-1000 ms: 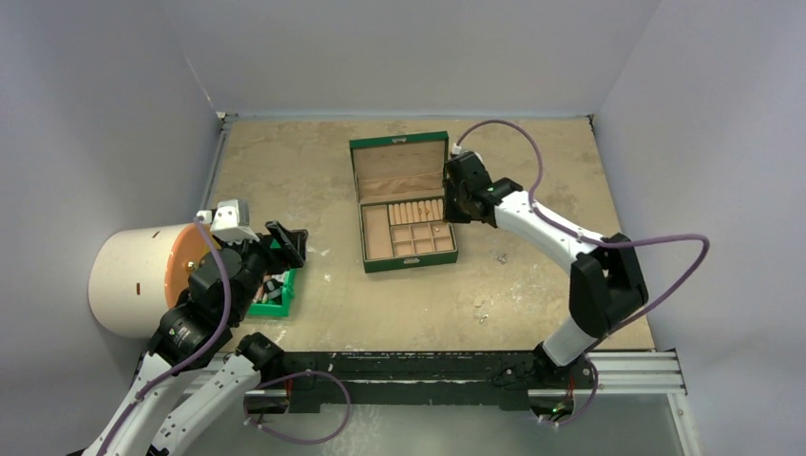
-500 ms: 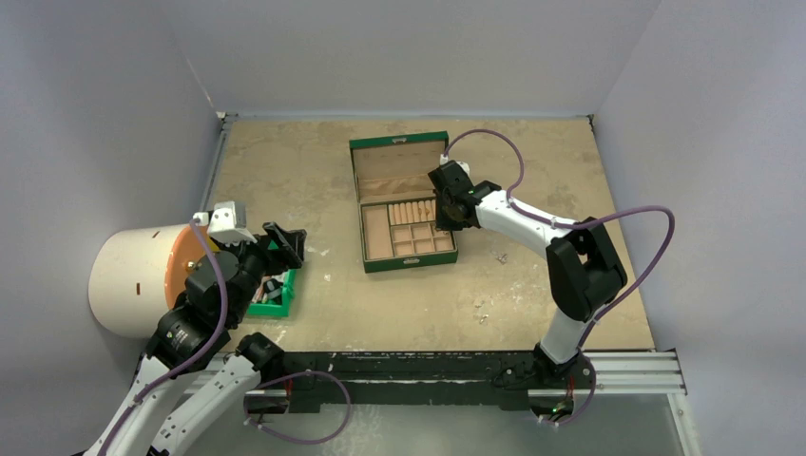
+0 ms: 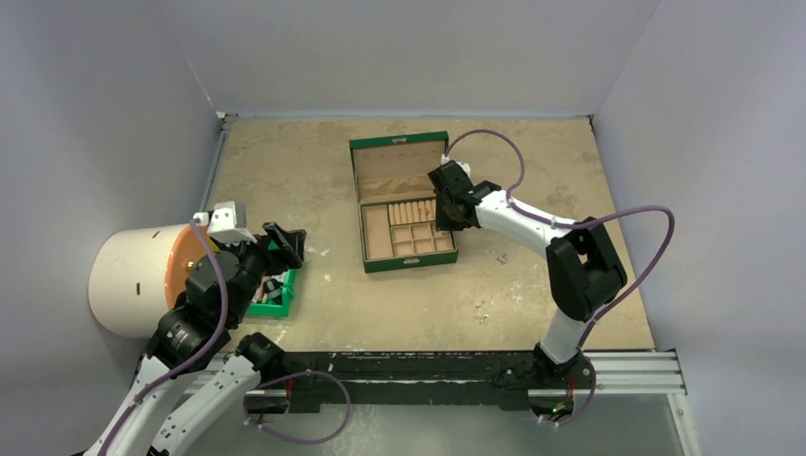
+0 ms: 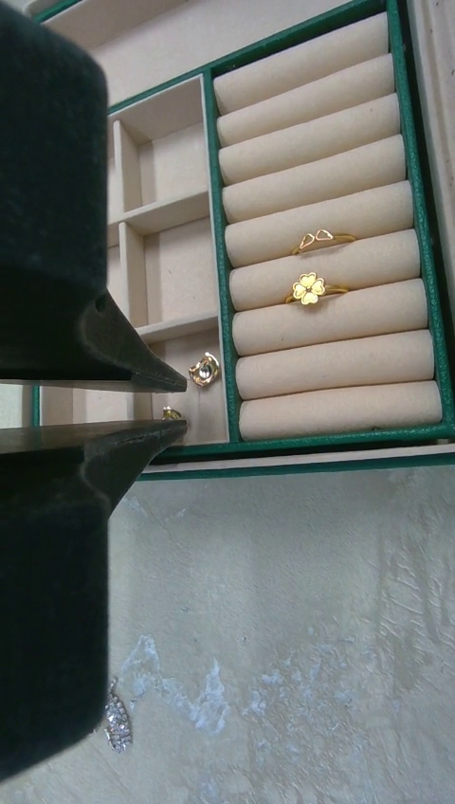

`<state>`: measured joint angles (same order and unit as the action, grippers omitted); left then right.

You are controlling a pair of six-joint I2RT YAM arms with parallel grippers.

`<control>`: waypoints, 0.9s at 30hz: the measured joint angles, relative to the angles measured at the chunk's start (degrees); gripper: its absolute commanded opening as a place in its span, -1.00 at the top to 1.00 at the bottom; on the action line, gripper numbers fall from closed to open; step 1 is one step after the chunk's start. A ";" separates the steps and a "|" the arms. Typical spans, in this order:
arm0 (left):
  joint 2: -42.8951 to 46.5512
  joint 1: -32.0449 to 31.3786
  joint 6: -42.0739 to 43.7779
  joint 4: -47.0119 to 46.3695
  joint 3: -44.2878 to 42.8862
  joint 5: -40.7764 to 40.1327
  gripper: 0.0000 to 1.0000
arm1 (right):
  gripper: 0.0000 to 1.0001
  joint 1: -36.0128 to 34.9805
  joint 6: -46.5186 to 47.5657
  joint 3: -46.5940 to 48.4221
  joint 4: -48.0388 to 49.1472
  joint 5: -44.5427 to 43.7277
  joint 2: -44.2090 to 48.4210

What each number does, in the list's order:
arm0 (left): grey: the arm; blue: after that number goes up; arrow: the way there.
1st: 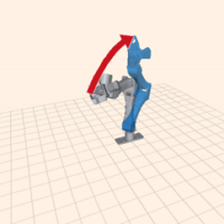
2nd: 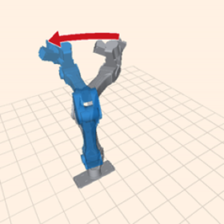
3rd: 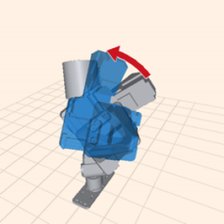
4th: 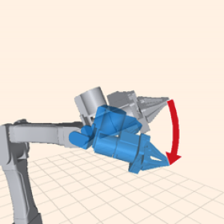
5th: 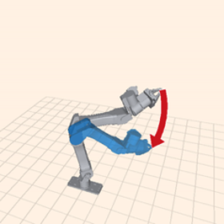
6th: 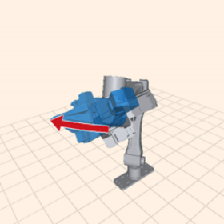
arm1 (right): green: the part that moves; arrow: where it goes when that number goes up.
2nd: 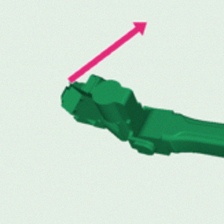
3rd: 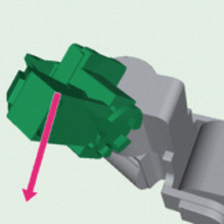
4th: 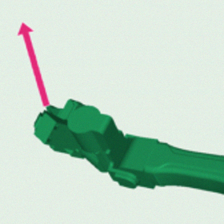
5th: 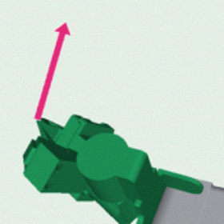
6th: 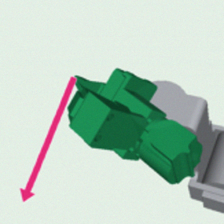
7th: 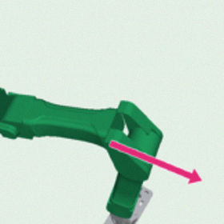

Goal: Organize the mixed jewelry

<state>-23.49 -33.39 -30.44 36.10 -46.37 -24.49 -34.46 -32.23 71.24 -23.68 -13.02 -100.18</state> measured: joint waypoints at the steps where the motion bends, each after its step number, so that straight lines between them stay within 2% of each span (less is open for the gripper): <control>1: 0.00 0.00 0.00 0.00 0.00 0.00 -0.54 | 0.61 0.00 -0.09 0.00 0.00 0.00 0.00; 9: 0.00 0.00 0.00 0.00 0.00 -0.02 -0.54 | 0.59 0.00 -0.35 0.00 -1.53 -1.09 2.38; 17: 0.00 0.00 0.00 0.00 0.00 -0.02 -0.54 | 0.47 0.00 -1.55 -3.13 -4.66 -2.10 17.84; 27: 0.00 0.00 0.00 0.00 0.00 0.00 -0.54 | 0.33 1.60 -4.00 -13.70 -11.26 -7.98 31.87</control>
<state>-23.49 -33.39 -30.44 36.10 -46.37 -24.49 -32.86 -36.23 57.54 -34.94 -20.99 -68.31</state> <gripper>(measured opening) 0.770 0.312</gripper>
